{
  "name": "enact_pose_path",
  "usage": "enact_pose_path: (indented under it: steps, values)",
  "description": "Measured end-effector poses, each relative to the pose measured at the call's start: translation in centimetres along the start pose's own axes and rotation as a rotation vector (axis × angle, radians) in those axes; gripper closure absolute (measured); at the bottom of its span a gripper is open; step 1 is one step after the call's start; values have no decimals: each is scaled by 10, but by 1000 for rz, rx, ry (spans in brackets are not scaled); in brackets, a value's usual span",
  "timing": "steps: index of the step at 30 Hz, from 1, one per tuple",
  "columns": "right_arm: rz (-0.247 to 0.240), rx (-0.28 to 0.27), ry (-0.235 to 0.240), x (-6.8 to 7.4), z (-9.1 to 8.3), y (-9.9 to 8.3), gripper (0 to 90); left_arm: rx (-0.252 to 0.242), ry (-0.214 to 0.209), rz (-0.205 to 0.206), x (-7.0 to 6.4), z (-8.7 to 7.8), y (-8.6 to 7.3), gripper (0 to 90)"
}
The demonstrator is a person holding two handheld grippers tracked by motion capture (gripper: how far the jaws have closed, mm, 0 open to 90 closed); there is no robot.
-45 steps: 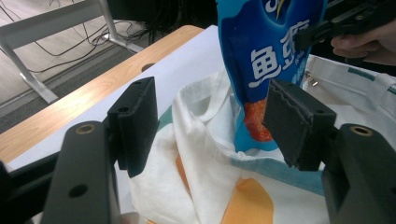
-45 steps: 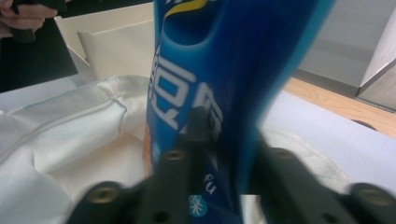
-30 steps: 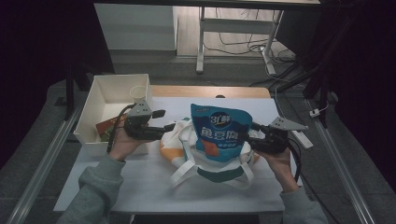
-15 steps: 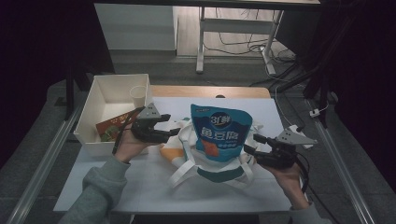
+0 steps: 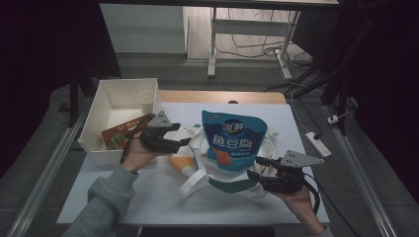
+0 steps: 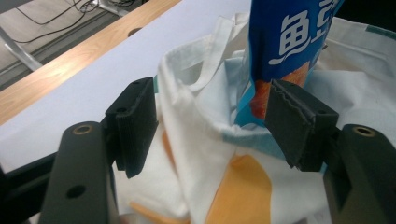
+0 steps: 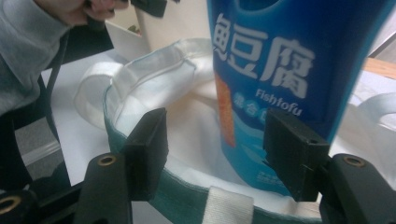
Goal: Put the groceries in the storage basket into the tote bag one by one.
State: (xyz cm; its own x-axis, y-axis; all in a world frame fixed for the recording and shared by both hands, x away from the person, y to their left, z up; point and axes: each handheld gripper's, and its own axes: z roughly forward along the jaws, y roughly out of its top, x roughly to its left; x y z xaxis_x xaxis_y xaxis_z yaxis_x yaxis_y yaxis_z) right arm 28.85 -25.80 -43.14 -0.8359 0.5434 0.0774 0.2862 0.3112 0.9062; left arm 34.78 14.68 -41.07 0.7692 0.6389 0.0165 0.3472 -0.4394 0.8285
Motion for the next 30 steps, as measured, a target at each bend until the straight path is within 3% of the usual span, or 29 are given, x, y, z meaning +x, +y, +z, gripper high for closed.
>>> enact_pose_path:
  steps: [12, 17, 19, 23, 27, 30]
  values:
    - [12, -16, 14, -9, -2, -7, 396, 18, 158, -116, 55, -57, -27, 353]
    - [19, -14, 13, -12, -2, -9, 395, 32, 185, -144, 71, -68, -35, 354]
    - [13, -11, 9, -13, -2, -8, 395, 65, 210, -133, 75, -68, -36, 355]
    - [17, -15, 8, -14, -2, -8, 395, 205, 255, -108, 93, -55, -31, 351]
    - [16, -13, 15, -15, -1, -8, 394, 294, 268, -130, 118, -40, -26, 345]
    - [13, -16, 19, -15, -1, -7, 394, 346, 252, -144, 135, -29, -25, 339]
